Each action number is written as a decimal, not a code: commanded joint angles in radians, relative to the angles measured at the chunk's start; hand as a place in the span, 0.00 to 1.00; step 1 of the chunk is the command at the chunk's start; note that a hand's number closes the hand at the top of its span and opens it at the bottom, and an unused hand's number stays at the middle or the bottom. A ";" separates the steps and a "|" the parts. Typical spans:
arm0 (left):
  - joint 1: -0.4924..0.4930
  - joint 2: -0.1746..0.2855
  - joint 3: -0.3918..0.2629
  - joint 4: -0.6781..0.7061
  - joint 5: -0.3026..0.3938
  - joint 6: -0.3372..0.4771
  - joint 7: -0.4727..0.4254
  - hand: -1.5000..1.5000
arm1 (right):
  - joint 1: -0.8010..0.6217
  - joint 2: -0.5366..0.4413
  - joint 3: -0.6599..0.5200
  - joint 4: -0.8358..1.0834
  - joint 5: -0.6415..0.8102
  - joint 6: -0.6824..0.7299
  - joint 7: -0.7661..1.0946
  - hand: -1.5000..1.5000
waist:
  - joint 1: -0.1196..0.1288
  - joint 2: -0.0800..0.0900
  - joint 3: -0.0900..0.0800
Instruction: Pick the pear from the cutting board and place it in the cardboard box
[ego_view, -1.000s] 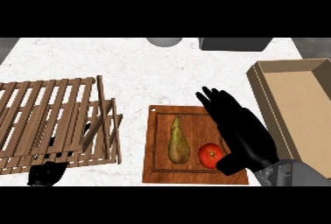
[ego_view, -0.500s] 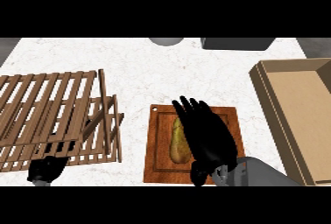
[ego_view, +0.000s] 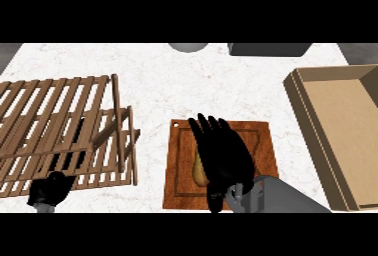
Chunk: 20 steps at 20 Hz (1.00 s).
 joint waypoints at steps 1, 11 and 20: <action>-0.050 0.096 0.119 -0.040 0.025 0.000 0.037 0.50 | 0.007 0.083 0.038 0.032 0.030 0.041 0.167 0.00 | 0.006 -0.007 0.023; -0.069 0.068 0.105 -0.024 -0.011 0.026 0.035 0.50 | 0.002 0.087 0.011 0.003 0.089 0.080 0.081 0.00 | -0.002 -0.006 0.023; -0.094 0.067 0.122 -0.036 0.002 0.033 0.066 0.50 | -0.047 0.161 -0.015 0.200 0.158 0.088 0.048 0.00 | 0.007 -0.003 0.023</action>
